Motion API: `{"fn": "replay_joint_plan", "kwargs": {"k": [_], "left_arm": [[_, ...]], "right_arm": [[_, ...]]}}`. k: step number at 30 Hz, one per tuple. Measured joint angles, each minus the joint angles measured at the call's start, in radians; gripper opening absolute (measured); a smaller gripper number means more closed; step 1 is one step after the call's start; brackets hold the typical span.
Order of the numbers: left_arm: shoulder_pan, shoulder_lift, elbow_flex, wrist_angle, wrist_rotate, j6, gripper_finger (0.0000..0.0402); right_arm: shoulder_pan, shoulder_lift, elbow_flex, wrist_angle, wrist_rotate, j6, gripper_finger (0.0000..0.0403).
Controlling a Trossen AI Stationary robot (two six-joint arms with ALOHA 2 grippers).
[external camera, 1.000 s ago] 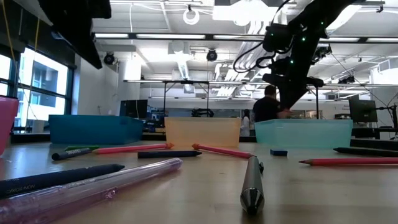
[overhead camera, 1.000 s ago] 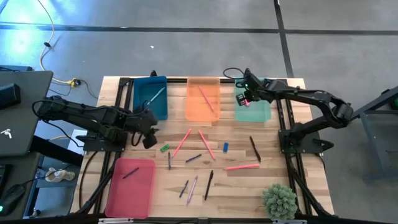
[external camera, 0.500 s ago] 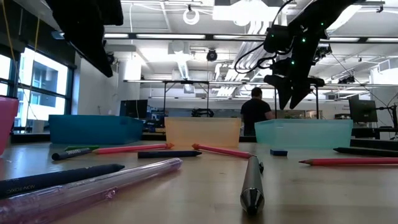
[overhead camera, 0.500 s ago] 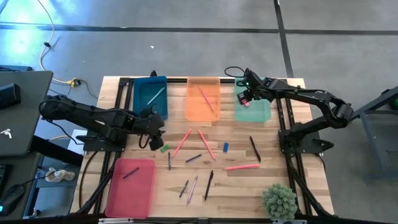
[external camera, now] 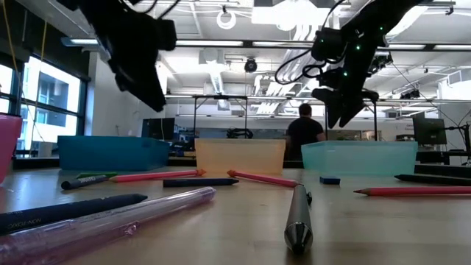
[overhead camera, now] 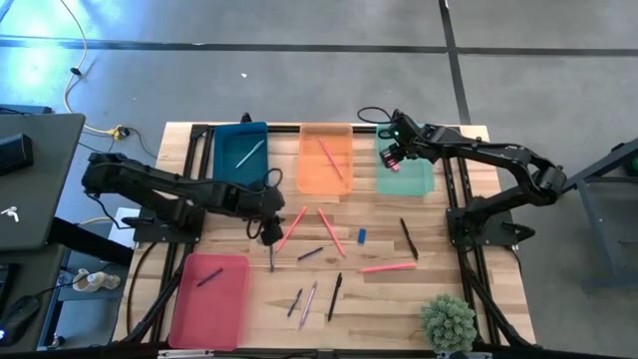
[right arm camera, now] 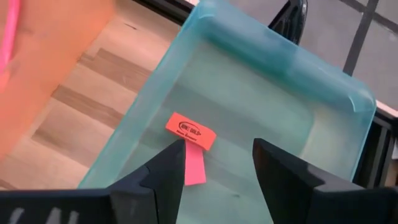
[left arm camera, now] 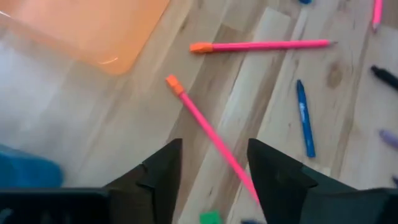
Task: Sort crayons/erasers/pens/pencils in bins
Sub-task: Put the top left pencil into the orange bin
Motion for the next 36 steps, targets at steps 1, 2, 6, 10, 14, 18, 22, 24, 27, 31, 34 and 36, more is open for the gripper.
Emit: {"fn": "replay_joint_plan", "kwargs": {"k": [1, 2, 6, 10, 14, 18, 22, 24, 27, 31, 34, 36], "left_arm": [[0.010, 0.016, 0.000, 0.015, 0.026, -0.013, 0.0182], [0.017, 0.029, 0.000, 0.026, 0.052, -0.027, 0.0188], [0.026, 0.090, 0.000, 0.096, 0.110, -0.067, 0.0196], [0.026, 0.143, 0.000, 0.159, 0.136, -0.073, 0.0192], [0.031, 0.184, 0.010, 0.130, 0.137, -0.118, 0.0182], [0.052, 0.228, 0.072, 0.068, 0.137, -0.119, 0.0172], [0.072, 0.279, 0.144, 0.005, 0.136, -0.112, 0.0165], [0.082, 0.310, 0.164, -0.026, 0.136, -0.104, 0.0164], [0.093, 0.346, 0.176, -0.028, 0.137, -0.102, 0.0163], [0.104, 0.388, 0.177, -0.020, 0.164, -0.107, 0.0165], [0.104, 0.408, 0.177, -0.011, 0.171, -0.111, 0.0165], [0.104, 0.421, 0.178, -0.005, 0.171, -0.116, 0.0163]], "right_arm": [[0.000, 0.000, 0.000, 0.006, 0.000, -0.002, 0.0181], [0.000, 0.000, 0.000, 0.007, 0.000, -0.002, 0.0181], [0.000, 0.000, 0.000, 0.005, 0.000, -0.027, 0.0181], [0.000, 0.000, 0.000, 0.005, -0.001, -0.028, 0.0181], [0.000, 0.000, 0.000, 0.005, -0.004, -0.029, 0.0181], [0.000, 0.000, 0.000, 0.004, -0.004, -0.047, 0.0181], [0.000, 0.000, 0.000, 0.004, -0.004, -0.047, 0.0181], [0.000, 0.000, 0.000, 0.004, -0.004, -0.047, 0.0181], [0.000, 0.000, 0.000, 0.004, -0.004, -0.047, 0.0181], [0.000, 0.000, 0.000, 0.004, -0.004, -0.047, 0.0181], [0.000, 0.000, 0.000, 0.004, -0.004, -0.047, 0.0181], [0.000, 0.000, 0.000, 0.004, -0.004, -0.047, 0.0181]]}}
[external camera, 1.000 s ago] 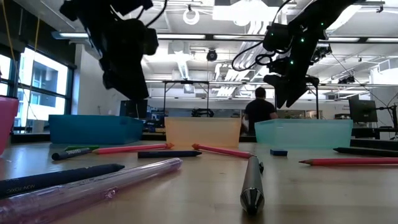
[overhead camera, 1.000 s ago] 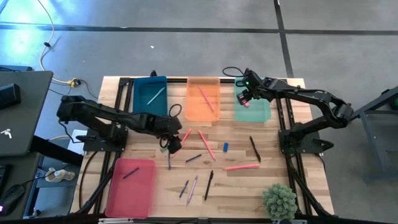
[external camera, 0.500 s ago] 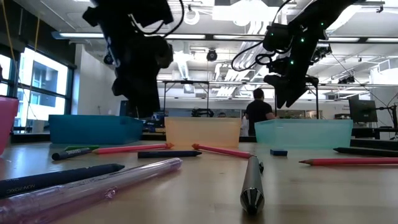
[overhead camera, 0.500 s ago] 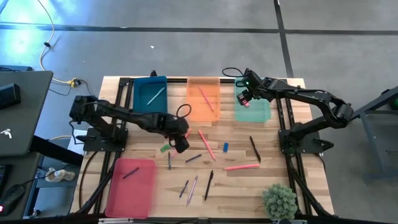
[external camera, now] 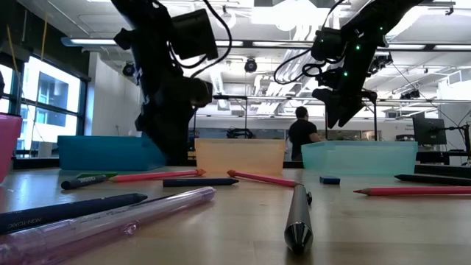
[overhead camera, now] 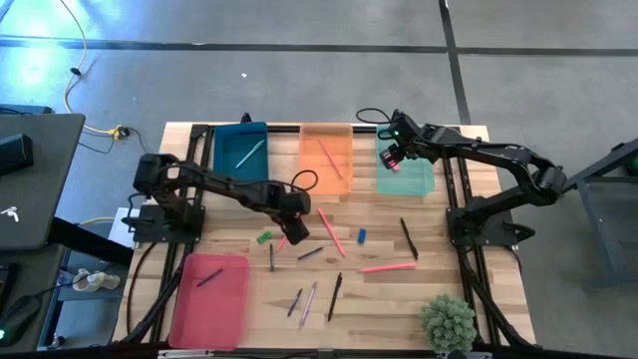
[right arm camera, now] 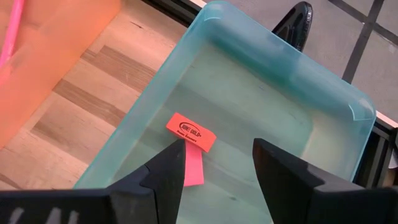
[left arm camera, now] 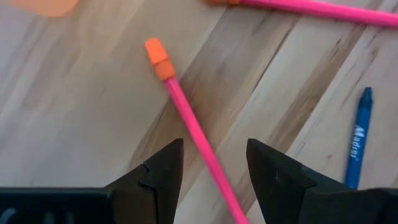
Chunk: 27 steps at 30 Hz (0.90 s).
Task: Sort crayons/erasers/pens/pencils in bins
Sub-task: Put the top left pencil into the orange bin
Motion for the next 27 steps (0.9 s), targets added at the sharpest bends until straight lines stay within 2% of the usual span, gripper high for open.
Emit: {"fn": "replay_joint_plan", "kwargs": {"k": [21, 27], "left_arm": [[0.004, 0.104, 0.008, -0.019, -0.055, 0.014, 0.0159], [0.003, 0.105, 0.006, -0.026, -0.065, 0.023, 0.0120]], "right_arm": [[0.000, 0.000, 0.000, 0.000, -0.003, 0.001, 0.0181], [0.000, 0.000, 0.000, 0.000, -0.003, 0.001, 0.0181]]}}
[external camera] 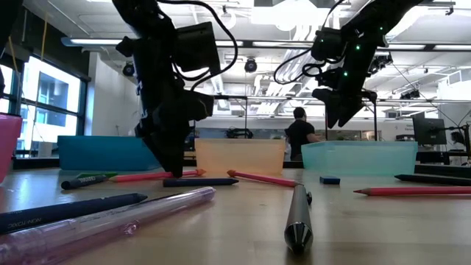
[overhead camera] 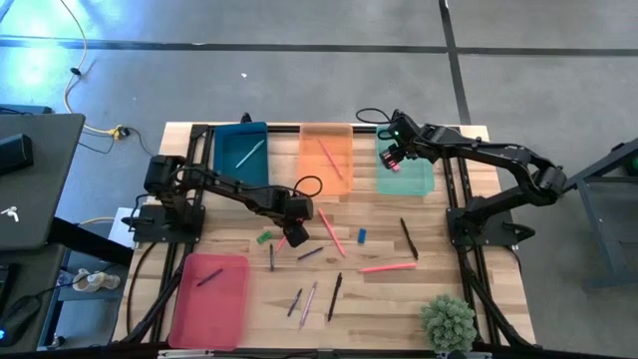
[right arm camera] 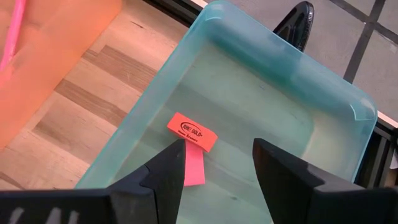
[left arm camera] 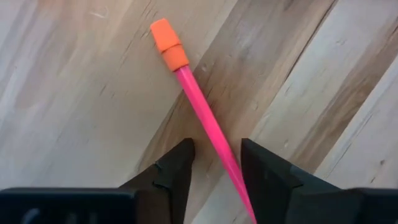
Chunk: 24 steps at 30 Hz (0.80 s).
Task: Sort crayons/erasers/pens/pencils in bins
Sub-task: Put the top left pencil into the orange bin
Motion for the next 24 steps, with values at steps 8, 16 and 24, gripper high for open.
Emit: {"fn": "replay_joint_plan", "kwargs": {"k": [8, 16, 24], "left_arm": [[-0.011, 0.000, -0.007, 0.037, -0.005, -0.001, 0.0049], [-0.019, 0.000, -0.008, 0.054, -0.033, -0.045, 0.0021], [-0.021, -0.018, -0.010, 0.060, -0.032, -0.011, 0.0014]], "right_arm": [[0.000, 0.000, 0.000, 0.000, 0.000, 0.000, 0.0181], [0.000, 0.000, 0.000, 0.000, 0.000, 0.000, 0.0181], [0.000, 0.000, 0.000, 0.000, 0.000, 0.000, 0.0181]]}}
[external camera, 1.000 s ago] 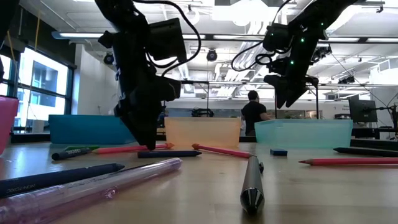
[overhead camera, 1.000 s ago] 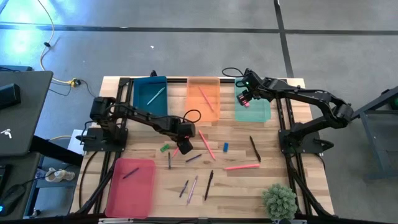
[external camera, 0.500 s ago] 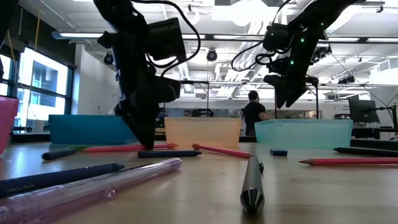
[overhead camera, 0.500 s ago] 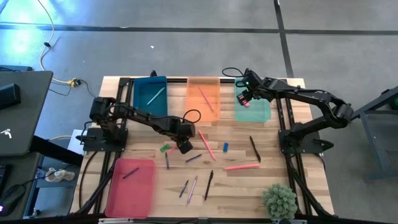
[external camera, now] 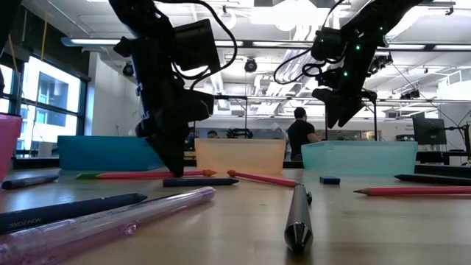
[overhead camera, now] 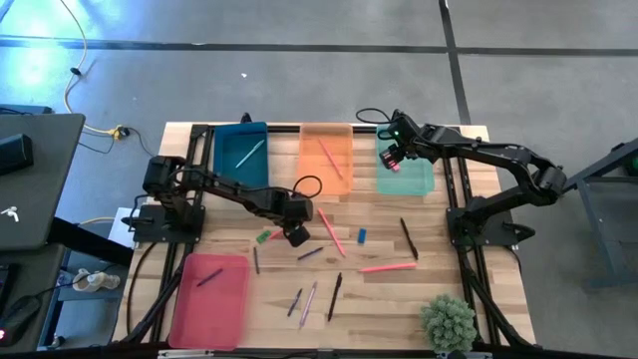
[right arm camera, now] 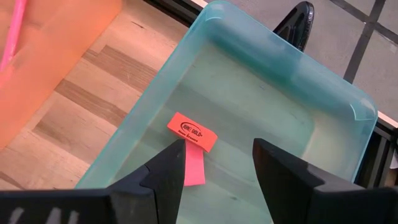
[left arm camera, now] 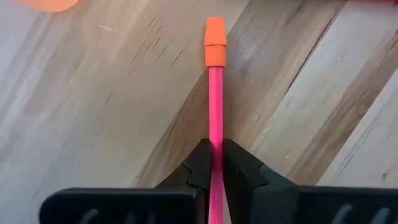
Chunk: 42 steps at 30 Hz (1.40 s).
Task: Sort crayons/erasers/pens/pencils in bins
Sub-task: Put the top left pencil into the orange bin
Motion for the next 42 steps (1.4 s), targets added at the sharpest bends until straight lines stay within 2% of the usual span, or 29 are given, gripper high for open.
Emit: {"fn": "replay_joint_plan", "kwargs": {"k": [15, 22, 25, 30, 34, 36, 42], "left_arm": [[-0.016, -0.135, 0.000, 0.024, 0.007, 0.059, 0.0012], [0.025, -0.245, 0.001, 0.085, 0.003, 0.095, 0.0012], [0.069, -0.288, 0.001, 0.161, 0.001, 0.128, 0.0012], [0.179, -0.320, 0.003, 0.384, 0.005, 0.204, 0.0012], [0.287, -0.320, 0.003, 0.569, 0.072, 0.221, 0.0012], [0.334, -0.307, 0.005, 0.646, 0.074, 0.221, 0.0012], [0.451, -0.251, 0.004, 0.694, 0.053, 0.165, 0.0012]], "right_arm": [[0.000, 0.000, 0.000, 0.000, 0.000, -0.017, 0.0181], [0.000, 0.000, 0.000, 0.000, 0.000, -0.032, 0.0181], [0.000, 0.000, 0.000, 0.000, 0.000, -0.037, 0.0181], [0.000, 0.000, 0.000, 0.000, 0.000, -0.045, 0.0181], [0.000, 0.000, 0.000, 0.001, 0.000, -0.045, 0.0181], [0.000, 0.000, 0.000, 0.000, 0.000, -0.045, 0.0181], [0.000, 0.000, 0.000, 0.001, 0.000, -0.045, 0.0181]]}}
